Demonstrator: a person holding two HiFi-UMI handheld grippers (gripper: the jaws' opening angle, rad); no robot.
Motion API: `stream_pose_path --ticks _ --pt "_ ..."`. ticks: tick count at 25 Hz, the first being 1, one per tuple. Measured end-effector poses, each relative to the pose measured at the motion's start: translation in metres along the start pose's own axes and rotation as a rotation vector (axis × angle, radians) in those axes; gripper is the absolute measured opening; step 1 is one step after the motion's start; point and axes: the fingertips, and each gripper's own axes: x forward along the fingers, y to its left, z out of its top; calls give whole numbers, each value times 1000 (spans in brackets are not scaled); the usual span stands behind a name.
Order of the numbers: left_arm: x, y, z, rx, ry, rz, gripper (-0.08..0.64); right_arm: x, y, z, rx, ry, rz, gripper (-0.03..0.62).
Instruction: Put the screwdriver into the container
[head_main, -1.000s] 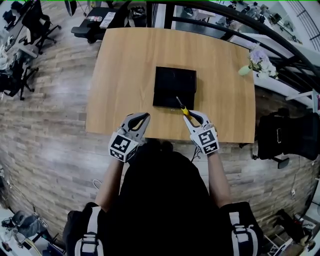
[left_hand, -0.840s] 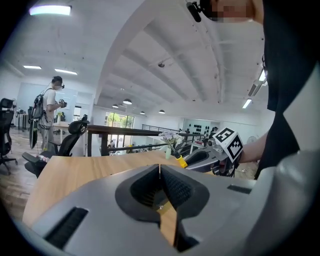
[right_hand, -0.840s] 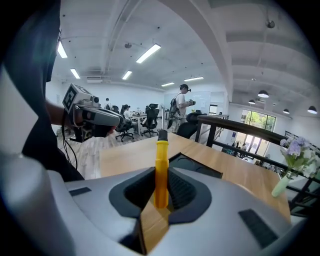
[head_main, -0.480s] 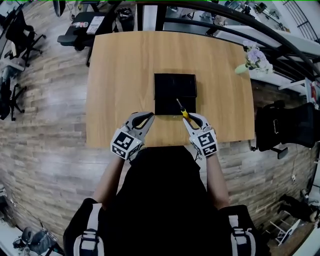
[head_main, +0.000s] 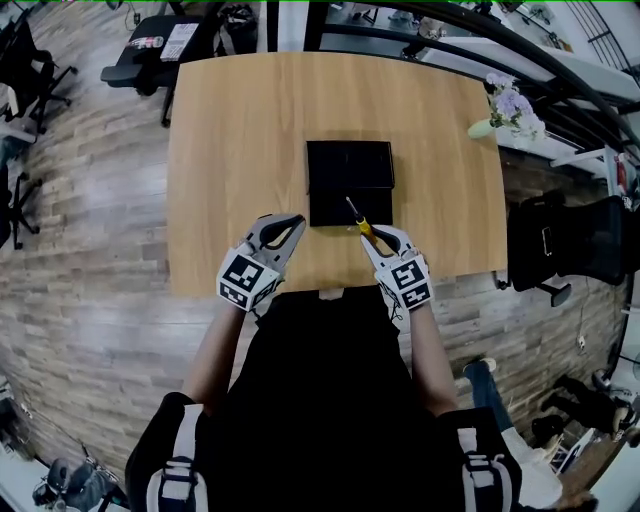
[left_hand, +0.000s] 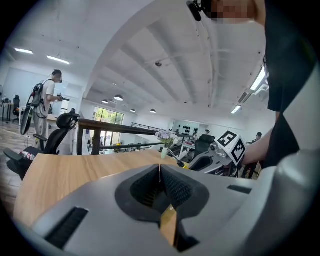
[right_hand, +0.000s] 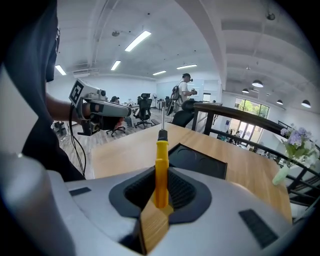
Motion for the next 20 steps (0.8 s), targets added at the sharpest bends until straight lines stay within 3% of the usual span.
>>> stream_pose_path --ticks 6,20 --pt "-14 18 -2 -26 -26 73 28 15 -6 -2 -8 23 40 87" --pt "-30 40 -5 -62 -41 229 28 51 -9 -14 -124 116 186 87"
